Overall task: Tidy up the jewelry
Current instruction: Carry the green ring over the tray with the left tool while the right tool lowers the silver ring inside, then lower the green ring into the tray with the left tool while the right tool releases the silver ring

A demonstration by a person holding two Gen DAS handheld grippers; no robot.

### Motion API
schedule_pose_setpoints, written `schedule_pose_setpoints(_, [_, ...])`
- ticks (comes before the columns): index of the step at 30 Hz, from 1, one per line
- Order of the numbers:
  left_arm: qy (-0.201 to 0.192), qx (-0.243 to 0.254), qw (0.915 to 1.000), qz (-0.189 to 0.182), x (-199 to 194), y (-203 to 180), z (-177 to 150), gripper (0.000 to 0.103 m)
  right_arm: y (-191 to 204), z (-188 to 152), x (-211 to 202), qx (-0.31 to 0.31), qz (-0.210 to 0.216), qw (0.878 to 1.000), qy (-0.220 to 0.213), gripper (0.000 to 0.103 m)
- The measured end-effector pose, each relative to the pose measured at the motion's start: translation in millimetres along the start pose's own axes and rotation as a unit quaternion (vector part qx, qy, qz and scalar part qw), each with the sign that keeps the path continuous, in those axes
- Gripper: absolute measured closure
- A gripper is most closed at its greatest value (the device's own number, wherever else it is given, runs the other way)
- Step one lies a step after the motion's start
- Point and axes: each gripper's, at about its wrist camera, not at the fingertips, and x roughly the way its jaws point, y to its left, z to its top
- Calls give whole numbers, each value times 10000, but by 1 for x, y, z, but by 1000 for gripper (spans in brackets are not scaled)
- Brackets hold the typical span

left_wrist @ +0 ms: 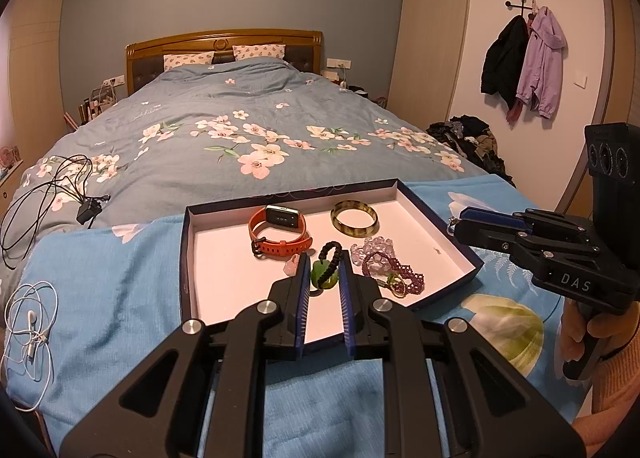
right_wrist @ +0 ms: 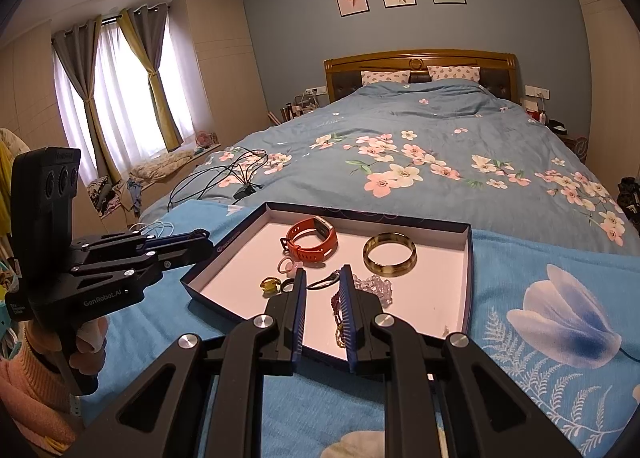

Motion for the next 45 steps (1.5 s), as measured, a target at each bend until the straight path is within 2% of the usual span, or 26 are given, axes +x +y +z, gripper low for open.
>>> schedule_pose_setpoints(45, [94, -25, 9999, 110, 23, 6, -1, 89, -9, 5, 17, 68, 22, 10000, 66, 88])
